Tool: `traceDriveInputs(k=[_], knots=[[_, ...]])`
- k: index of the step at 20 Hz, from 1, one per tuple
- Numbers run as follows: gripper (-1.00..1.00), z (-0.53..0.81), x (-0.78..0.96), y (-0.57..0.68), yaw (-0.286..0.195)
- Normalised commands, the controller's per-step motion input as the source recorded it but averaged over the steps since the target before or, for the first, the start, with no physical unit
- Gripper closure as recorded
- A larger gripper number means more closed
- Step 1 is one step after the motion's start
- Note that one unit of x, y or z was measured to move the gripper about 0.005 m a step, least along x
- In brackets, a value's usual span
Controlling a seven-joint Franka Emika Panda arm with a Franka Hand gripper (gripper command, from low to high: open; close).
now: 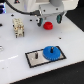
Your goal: Insert the blue gear onto the right peg, followed by the red gear
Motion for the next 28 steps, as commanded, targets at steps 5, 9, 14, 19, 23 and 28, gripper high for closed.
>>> traceDriveInputs(k=[5, 9, 14, 19, 23, 28], knots=[[-1.0, -0.28, -0.39, 0.08, 0.0], [-1.0, -0.26, -0.42, 0.08, 0.0], [-1.0, -0.29, -0.33, 0.05, 0.0], [1.0, -0.23, -0.32, 0.08, 0.0], [1.0, -0.06, -0.24, 0.07, 0.0], [1.0, 0.0, -0.08, 0.02, 0.0]])
